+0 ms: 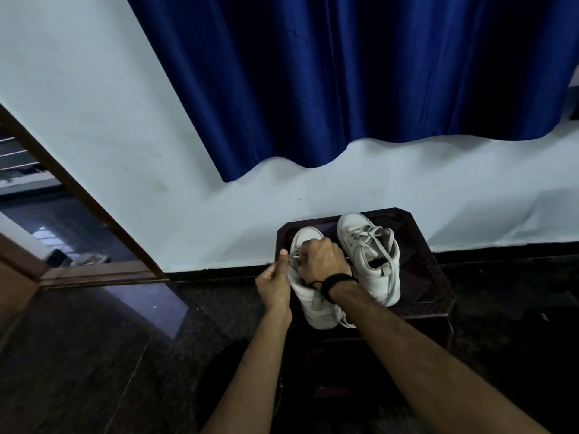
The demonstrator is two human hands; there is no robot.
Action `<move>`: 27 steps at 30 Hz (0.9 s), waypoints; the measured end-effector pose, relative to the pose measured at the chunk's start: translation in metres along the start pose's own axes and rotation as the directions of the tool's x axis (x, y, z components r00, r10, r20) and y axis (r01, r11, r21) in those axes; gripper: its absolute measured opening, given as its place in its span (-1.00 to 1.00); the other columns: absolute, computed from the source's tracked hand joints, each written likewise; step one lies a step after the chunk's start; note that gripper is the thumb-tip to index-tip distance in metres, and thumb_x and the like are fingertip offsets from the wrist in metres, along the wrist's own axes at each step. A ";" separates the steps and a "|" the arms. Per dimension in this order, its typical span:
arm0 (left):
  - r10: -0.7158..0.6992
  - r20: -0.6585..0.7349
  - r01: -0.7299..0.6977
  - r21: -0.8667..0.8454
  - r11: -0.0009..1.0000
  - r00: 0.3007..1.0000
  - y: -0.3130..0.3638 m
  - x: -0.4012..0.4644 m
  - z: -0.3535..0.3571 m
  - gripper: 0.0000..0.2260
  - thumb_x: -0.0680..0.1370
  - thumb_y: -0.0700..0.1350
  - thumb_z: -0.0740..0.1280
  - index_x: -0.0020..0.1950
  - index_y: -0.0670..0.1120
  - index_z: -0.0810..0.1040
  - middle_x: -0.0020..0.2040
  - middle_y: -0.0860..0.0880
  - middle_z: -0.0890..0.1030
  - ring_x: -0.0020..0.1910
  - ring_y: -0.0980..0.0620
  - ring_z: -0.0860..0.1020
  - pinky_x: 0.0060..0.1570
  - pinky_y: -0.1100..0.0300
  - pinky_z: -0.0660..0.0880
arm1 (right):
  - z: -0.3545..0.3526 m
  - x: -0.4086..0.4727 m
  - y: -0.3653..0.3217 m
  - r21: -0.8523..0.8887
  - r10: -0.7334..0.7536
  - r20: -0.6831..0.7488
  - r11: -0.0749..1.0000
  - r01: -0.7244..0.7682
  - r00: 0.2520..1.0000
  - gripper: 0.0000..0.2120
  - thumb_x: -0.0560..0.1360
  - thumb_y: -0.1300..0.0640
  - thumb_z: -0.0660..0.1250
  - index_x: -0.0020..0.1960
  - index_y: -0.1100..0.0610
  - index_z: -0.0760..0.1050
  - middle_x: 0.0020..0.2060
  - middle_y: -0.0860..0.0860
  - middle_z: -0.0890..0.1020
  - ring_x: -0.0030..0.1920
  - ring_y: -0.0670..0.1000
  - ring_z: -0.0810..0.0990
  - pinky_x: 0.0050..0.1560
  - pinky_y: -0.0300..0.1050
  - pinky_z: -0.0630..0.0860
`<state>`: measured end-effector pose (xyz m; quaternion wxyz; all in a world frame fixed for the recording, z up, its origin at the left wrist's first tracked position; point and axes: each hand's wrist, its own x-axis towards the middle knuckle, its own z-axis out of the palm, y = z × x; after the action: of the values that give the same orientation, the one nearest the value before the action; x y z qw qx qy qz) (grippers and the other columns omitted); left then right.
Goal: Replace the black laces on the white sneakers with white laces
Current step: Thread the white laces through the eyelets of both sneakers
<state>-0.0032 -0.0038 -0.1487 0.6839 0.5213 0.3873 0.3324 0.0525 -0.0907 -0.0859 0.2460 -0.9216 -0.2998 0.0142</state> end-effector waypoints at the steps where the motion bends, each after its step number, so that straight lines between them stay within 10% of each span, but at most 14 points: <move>1: 0.039 0.001 -0.039 0.022 0.999 0.999 -0.001 0.001 0.000 -0.67 0.49 0.05 0.47 -0.30 -0.19 0.58 -0.32 -0.08 0.47 -0.27 0.03 0.39 -0.24 0.13 0.38 | 0.001 0.000 0.000 -0.003 -0.001 -0.001 1.000 0.001 1.000 -0.75 0.48 0.07 0.22 0.01 0.14 0.60 -0.06 0.20 0.62 -0.03 0.25 0.61 -0.12 -0.05 0.51; 9: 0.402 0.103 -0.401 0.466 0.789 0.910 0.008 0.004 -0.003 -0.51 0.56 0.15 0.34 -0.46 -0.12 0.43 -0.53 -0.05 0.35 -0.50 0.09 0.30 -0.40 0.16 0.30 | 0.005 0.002 0.002 -0.031 -0.044 -0.043 0.999 0.043 0.998 -0.72 0.50 -0.02 0.20 0.01 0.12 0.58 -0.05 0.20 0.63 -0.03 0.26 0.61 -0.13 -0.04 0.50; 14: -0.117 0.149 0.081 0.227 0.971 0.982 0.021 0.016 -0.005 -0.79 0.61 -0.13 0.31 -0.05 -0.21 0.70 -0.15 -0.15 0.69 -0.20 -0.03 0.63 -0.19 0.22 0.58 | 0.005 0.001 0.004 -0.060 -0.039 -0.018 0.997 0.038 0.999 -0.74 0.52 0.06 0.19 0.08 0.14 0.55 -0.01 0.20 0.62 0.01 0.26 0.60 -0.10 -0.04 0.49; 20: -0.124 0.189 0.070 0.269 0.961 0.974 0.035 0.018 -0.001 -0.78 0.51 -0.42 0.27 -0.13 -0.17 0.64 -0.11 -0.17 0.68 -0.19 -0.01 0.61 -0.19 0.26 0.56 | 0.007 0.000 0.005 -0.157 -0.082 -0.035 0.985 0.075 0.996 -0.75 0.55 0.05 0.16 0.10 0.11 0.53 -0.02 0.17 0.64 -0.01 0.22 0.63 -0.12 -0.05 0.50; 27: -0.268 -0.081 0.211 -0.417 0.884 0.960 0.065 0.053 -0.040 -0.76 0.61 -0.32 0.07 -0.21 -0.13 0.37 -0.31 -0.12 0.45 -0.41 0.02 0.54 -0.27 0.18 0.58 | 0.004 -0.001 0.010 -0.281 -0.143 -0.122 0.954 0.104 0.982 -0.81 0.42 0.02 0.28 -0.09 0.09 0.58 -0.22 0.09 0.66 -0.08 0.14 0.61 0.10 0.06 0.36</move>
<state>-0.0161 0.0751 -0.1019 0.7844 0.2928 0.4177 0.3529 0.0563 -0.0971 -0.0940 0.1374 -0.9248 -0.3379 -0.1080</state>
